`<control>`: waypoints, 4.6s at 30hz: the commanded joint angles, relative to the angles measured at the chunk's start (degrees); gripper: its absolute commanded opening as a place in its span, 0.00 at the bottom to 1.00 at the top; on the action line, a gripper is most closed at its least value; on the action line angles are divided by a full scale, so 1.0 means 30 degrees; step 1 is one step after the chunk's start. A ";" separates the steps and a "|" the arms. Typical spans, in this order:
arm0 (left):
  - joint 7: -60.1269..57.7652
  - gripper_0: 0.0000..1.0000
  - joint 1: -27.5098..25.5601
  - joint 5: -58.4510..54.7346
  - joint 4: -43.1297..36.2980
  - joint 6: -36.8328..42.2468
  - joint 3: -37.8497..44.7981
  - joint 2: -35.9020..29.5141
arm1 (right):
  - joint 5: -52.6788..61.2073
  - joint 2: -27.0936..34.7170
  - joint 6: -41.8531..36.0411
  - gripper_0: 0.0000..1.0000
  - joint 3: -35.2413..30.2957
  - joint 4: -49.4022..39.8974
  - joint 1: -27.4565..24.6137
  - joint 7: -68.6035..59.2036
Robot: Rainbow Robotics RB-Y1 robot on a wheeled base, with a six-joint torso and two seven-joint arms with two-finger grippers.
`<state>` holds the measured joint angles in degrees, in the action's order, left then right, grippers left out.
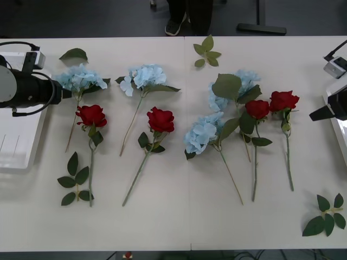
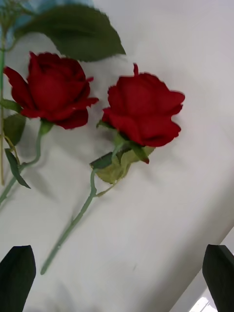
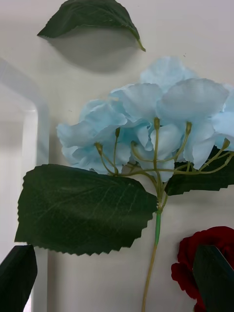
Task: Place the red flowers into the right box and the blue flowers into the left box. If a person shows an open palm, hand one flower to the person first, then continue sorting.
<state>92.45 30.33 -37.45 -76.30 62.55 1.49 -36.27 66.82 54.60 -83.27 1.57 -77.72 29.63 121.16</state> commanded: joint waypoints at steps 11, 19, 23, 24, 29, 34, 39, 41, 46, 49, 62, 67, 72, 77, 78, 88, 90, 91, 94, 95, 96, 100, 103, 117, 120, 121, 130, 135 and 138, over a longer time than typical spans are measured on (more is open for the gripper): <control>0.1059 0.93 0.2664 0.1996 0.3401 -0.1718 -0.0643 0.1808 | -0.3785 -0.2438 0.0423 1.00 0.0033 -0.0285 -0.0503 -0.3005; 0.1733 0.93 0.2664 0.2729 0.5129 -0.3329 -0.1405 0.2189 | -0.5690 -0.3757 0.0921 1.00 0.0033 -0.0285 -0.0766 -0.3327; 0.1996 0.93 0.2635 0.2993 0.5510 -0.3681 -0.1698 0.2364 | -0.7067 -0.4636 0.1301 1.00 0.0033 -0.0256 -0.0883 -0.3532; 0.2055 0.93 0.2635 0.3080 0.5540 -0.3681 -0.1727 0.2423 | -0.7506 -0.4929 0.1448 1.00 0.0033 -0.0285 -0.0913 -0.3590; 0.2231 0.93 0.2635 0.3344 0.5510 -0.3681 -0.1991 0.2687 | -0.8883 -0.5661 0.1712 1.00 0.0033 -0.0256 -0.0942 -0.3737; 0.2465 0.93 0.2430 0.3725 0.5627 -0.3681 -0.2284 0.2804 | -1.0172 -0.6393 0.1917 1.00 0.0033 -0.0256 -0.0942 -0.3971; 0.2817 0.50 0.2137 0.3959 0.5627 -0.3710 -0.2284 0.2921 | -1.0524 -0.7038 0.2942 1.00 0.0033 0.0682 -0.0942 -0.4147; 0.2846 0.28 0.2107 0.3989 0.5598 -0.3739 -0.2313 0.2892 | -1.0553 -0.7155 0.3323 1.00 0.0033 0.1004 -0.0913 -0.4147; 0.2963 0.00 0.2020 0.4077 0.5657 -0.3710 -0.2284 0.2892 | -1.0787 -0.7477 0.3938 1.00 0.0033 0.1619 -0.0737 -0.4176; 0.2963 0.00 0.2020 0.4164 0.5833 -0.3710 -0.2313 0.2892 | -1.0934 -0.7536 0.3967 1.00 0.0033 0.1619 -0.0737 -0.4264; 0.3080 0.00 0.5125 0.3784 0.4543 0.1856 0.0675 0.2980 | -1.1432 -0.7888 0.4436 0.00 0.0004 0.1619 -0.0737 -0.4469; 0.3139 0.00 0.5828 0.3520 0.2170 0.5255 0.3195 0.2745 | -1.1608 -0.8005 0.4583 0.00 0.0004 0.1619 -0.0737 -0.4499; 0.3344 0.00 0.6385 0.3461 0.0471 0.7686 0.5363 0.1427 | -1.1520 -0.7858 0.4729 0.00 0.0004 0.1619 -0.0385 -0.4469; 0.5043 0.00 0.5828 0.3491 0.0354 0.7774 0.5685 -0.1327 | -1.0494 -0.7184 0.3587 0.00 -0.0817 0.1590 0.0757 -0.4206; 0.5776 0.00 0.5418 0.3491 0.0354 0.7364 0.5685 -0.2118 | -0.9996 -0.6862 0.3206 0.00 -0.1198 0.1619 0.1138 -0.4147; 0.7827 0.00 -0.0031 0.2905 0.1116 0.1358 0.6711 -0.5282 | -0.7213 -0.1970 0.2063 0.00 -0.1286 0.1619 0.3658 -0.2155; 0.8354 0.00 -0.0822 0.2905 0.1760 -0.0224 0.6886 -0.5282 | -0.7565 -0.1237 0.2239 0.00 -0.1286 0.1619 0.3716 -0.1012; 0.8471 0.00 -0.1027 0.2905 0.2053 -0.0663 0.6886 -0.5253 | -0.7799 -0.1091 0.2298 0.00 -0.1286 0.1619 0.3716 -0.0661; 0.8588 0.00 -0.1496 0.2817 0.3547 -0.2538 0.6740 -0.5253 | -0.9410 -0.0651 0.2854 0.00 -0.1286 0.1707 0.3599 0.1009; 0.8618 0.00 -0.1496 0.2787 0.3899 -0.2773 0.6652 -0.5253 | -1.0114 -0.0651 0.3030 0.00 -0.1286 0.1766 0.3599 0.1361; 0.8618 0.00 -0.1496 0.2758 0.4221 -0.2948 0.6476 -0.5253 | -1.0817 -0.0622 0.3235 0.00 -0.1286 0.1854 0.3599 0.1683; 0.8559 0.00 -0.1496 0.2787 0.5071 -0.3857 0.5627 -0.5018 | -1.2926 -0.0651 0.4700 0.00 -0.1198 0.2967 0.3599 0.2738; 0.8442 0.00 -0.1496 0.2846 0.5364 -0.4003 0.5246 -0.4755 | -1.3864 -0.0651 0.6077 0.00 -0.1198 0.4051 0.3570 0.3382; 0.8354 0.42 -0.1555 0.3022 0.5393 -0.4032 0.5216 -0.3524 | -1.8258 0.0169 1.2464 0.00 0.0941 0.9442 0.3452 0.5023; 0.8383 0.50 -0.1584 0.3022 0.5393 -0.4032 0.5216 -0.3466 | -1.8492 0.0228 1.4251 0.00 0.0941 1.0379 0.2896 0.5081; 0.8354 0.50 -0.1613 0.2993 0.5393 -0.4032 0.5216 -0.3466 | -1.8551 0.0228 1.4573 0.00 0.0941 1.0438 0.2779 0.5081; 0.8471 0.63 -0.1643 0.2700 0.5393 -0.4032 0.5216 -0.3466 | -1.8932 0.0228 1.6214 0.00 0.0795 1.0496 0.1753 0.4876; 0.8588 0.69 -0.1643 0.2670 0.5393 -0.4032 0.5216 -0.3466 | -1.6910 0.0257 1.5159 0.00 0.0121 1.0408 0.1753 0.4906; 0.8618 0.71 -0.1643 0.2670 0.5393 -0.4032 0.5246 -0.3466 | -1.4596 0.0433 1.3313 0.00 -0.0729 0.9588 0.1753 0.5081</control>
<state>117.46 24.62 -29.06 -59.45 50.96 16.92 -45.62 20.30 52.19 -40.94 2.81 -46.01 33.77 134.80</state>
